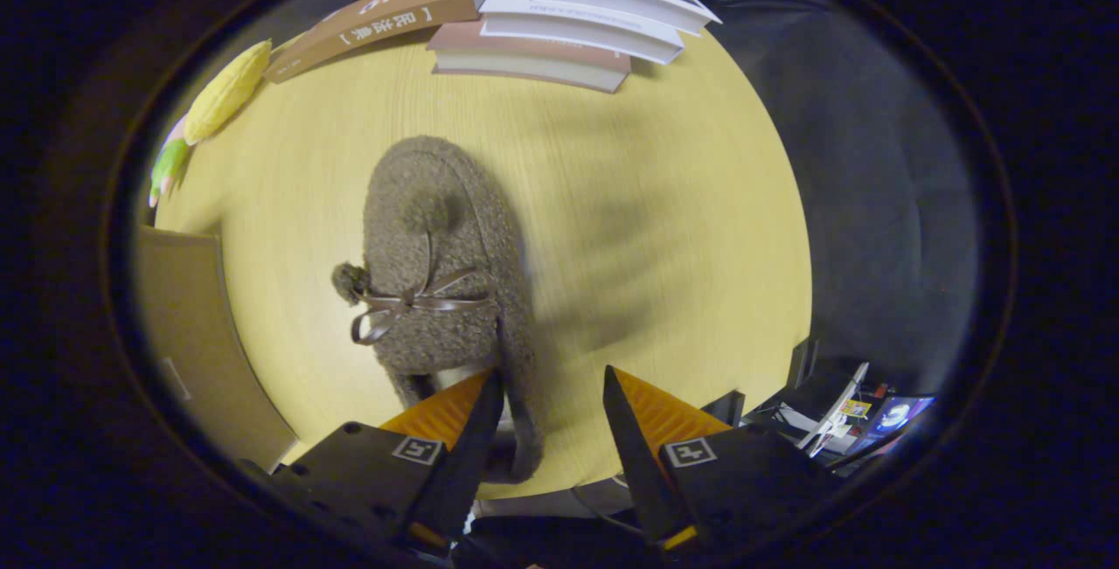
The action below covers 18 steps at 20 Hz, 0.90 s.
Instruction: Open the storage box then place both shoes into the box .Put the left shoe in first, then the right shoe, with the right side of both shoes facing outward in a uniform manner.
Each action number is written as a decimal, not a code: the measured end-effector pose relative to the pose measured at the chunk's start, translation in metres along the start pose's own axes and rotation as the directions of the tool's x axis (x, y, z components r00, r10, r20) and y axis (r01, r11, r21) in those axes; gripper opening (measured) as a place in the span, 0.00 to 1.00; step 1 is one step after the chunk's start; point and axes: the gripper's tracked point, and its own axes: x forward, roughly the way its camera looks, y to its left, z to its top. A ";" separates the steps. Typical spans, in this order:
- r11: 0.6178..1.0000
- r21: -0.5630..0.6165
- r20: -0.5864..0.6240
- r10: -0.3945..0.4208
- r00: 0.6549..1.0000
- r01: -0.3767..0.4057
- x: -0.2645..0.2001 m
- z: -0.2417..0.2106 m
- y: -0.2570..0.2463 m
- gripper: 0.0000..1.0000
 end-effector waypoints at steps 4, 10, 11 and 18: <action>0.997 0.001 -0.006 0.081 0.997 -0.081 0.017 -0.001 0.013 0.48; 0.990 -0.049 0.022 0.133 0.991 -0.132 0.026 -0.002 0.024 0.19; 0.990 -0.059 0.029 0.131 0.991 -0.129 0.019 -0.003 0.022 0.17; 0.996 -0.036 0.035 0.082 0.996 -0.081 0.019 -0.003 0.022 0.07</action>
